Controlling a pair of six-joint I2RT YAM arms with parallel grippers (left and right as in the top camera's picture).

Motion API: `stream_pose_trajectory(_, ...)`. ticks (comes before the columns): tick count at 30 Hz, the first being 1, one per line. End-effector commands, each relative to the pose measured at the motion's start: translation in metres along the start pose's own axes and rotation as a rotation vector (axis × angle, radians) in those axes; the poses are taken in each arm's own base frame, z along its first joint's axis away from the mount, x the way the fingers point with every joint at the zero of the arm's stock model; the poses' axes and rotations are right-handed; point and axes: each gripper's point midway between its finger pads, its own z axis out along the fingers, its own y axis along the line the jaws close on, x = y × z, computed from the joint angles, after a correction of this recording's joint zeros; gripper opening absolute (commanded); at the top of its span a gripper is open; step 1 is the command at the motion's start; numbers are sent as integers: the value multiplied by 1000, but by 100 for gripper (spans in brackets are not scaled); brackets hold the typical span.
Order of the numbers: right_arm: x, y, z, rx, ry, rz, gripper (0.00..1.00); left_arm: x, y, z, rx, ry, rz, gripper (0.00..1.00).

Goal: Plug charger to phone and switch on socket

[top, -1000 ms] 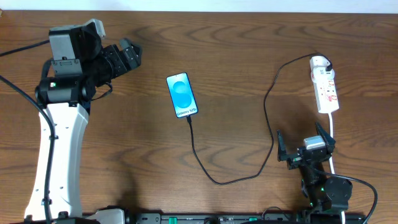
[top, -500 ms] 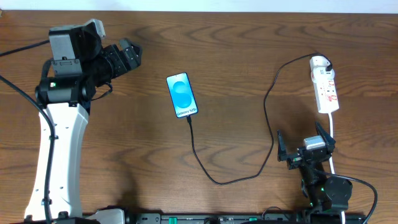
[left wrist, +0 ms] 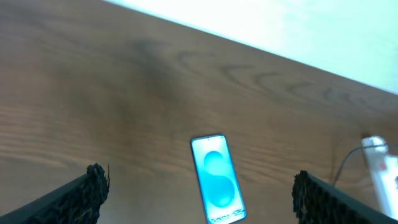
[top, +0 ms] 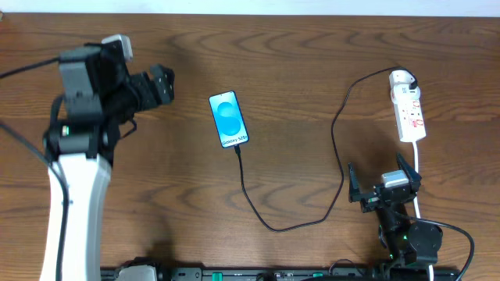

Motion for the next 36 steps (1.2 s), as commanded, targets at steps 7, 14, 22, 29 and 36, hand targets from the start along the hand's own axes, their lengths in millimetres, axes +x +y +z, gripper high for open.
stream_pose_trajectory(7,0,4,0,-18,-4,11,99,43,15,-30,-39,-215,243,96)
stream_pose_trajectory(14,0,4,0,-18,-4,11,99,94,31,-35,-50,-350,273,96)
stream_pose_trajectory(22,0,4,0,-18,-4,11,99,134,51,-34,-97,-432,280,96)
stream_pose_trajectory(29,0,4,0,-18,-4,11,99,158,64,-33,-131,-494,285,96)
stream_pose_trajectory(36,0,4,0,-18,-4,11,99,174,70,-26,-129,-507,287,96)
